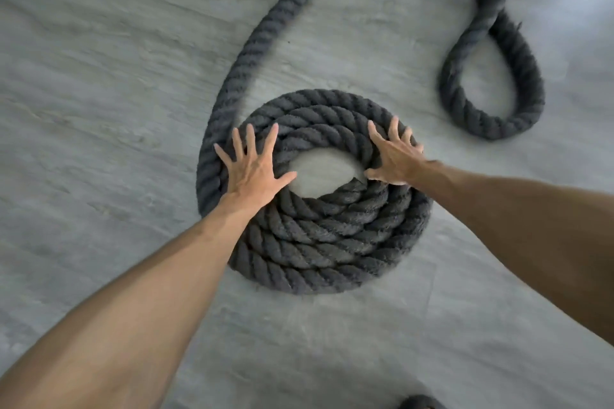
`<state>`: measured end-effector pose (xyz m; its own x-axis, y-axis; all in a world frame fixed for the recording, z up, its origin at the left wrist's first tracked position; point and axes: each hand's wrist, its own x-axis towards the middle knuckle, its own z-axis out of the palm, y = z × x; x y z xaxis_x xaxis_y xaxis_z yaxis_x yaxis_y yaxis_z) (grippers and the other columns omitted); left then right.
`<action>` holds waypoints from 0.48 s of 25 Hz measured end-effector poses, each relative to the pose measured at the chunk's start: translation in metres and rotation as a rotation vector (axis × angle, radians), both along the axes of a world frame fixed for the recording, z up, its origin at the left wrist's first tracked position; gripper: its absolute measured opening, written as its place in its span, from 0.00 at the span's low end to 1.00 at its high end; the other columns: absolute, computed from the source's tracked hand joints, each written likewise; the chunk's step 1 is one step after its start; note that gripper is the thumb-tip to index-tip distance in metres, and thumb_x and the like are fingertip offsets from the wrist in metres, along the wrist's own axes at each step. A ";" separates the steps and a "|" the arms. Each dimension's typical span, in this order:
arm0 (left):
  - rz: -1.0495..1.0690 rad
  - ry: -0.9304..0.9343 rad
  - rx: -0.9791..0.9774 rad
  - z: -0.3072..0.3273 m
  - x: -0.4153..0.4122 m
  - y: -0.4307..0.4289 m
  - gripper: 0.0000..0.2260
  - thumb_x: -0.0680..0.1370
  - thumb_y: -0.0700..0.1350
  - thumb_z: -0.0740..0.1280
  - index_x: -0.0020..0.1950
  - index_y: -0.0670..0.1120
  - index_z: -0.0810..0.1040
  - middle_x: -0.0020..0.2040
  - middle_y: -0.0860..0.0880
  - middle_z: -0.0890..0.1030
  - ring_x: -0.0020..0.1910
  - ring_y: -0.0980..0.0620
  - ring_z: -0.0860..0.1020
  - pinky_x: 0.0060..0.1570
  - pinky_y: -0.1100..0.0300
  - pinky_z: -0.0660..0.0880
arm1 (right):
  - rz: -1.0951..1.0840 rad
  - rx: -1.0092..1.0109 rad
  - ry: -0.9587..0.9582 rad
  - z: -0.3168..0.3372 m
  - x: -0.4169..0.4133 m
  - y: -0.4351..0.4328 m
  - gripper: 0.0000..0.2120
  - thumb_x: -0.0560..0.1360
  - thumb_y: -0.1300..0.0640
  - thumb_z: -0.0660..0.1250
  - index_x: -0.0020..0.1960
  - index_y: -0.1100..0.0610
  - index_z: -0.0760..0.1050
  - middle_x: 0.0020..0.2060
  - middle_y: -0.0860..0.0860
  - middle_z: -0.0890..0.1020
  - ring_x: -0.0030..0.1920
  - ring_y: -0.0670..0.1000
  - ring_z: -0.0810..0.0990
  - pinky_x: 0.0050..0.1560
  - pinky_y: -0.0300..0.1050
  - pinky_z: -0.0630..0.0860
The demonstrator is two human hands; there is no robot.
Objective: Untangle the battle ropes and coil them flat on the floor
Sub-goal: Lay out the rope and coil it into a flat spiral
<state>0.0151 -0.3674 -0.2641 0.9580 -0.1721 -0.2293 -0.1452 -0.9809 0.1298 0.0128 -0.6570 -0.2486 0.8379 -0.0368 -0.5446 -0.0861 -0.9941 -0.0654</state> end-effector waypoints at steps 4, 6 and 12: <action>-0.069 -0.184 0.042 -0.011 0.057 -0.004 0.49 0.69 0.71 0.65 0.80 0.58 0.42 0.79 0.37 0.41 0.78 0.34 0.40 0.67 0.25 0.39 | 0.193 -0.036 -0.043 -0.005 0.094 -0.008 0.50 0.75 0.41 0.70 0.81 0.42 0.35 0.80 0.59 0.36 0.79 0.69 0.41 0.74 0.71 0.55; -0.106 -0.166 0.022 -0.014 0.085 -0.013 0.49 0.70 0.71 0.65 0.80 0.57 0.39 0.80 0.38 0.40 0.78 0.37 0.39 0.69 0.26 0.38 | 0.256 -0.012 -0.025 -0.004 0.136 -0.006 0.49 0.76 0.42 0.69 0.80 0.40 0.35 0.80 0.57 0.35 0.79 0.67 0.39 0.75 0.70 0.51; -0.021 -0.178 0.011 -0.032 0.153 -0.047 0.39 0.75 0.70 0.57 0.80 0.57 0.45 0.81 0.41 0.47 0.78 0.36 0.46 0.74 0.33 0.44 | 0.342 0.017 -0.060 -0.017 0.212 0.001 0.46 0.79 0.47 0.68 0.81 0.40 0.36 0.80 0.54 0.34 0.79 0.64 0.34 0.75 0.71 0.39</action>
<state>0.1676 -0.4141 -0.2962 0.9799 -0.1906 -0.0581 -0.1851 -0.9787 0.0891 0.2251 -0.6563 -0.2657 0.8305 0.2609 -0.4922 0.2568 -0.9634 -0.0773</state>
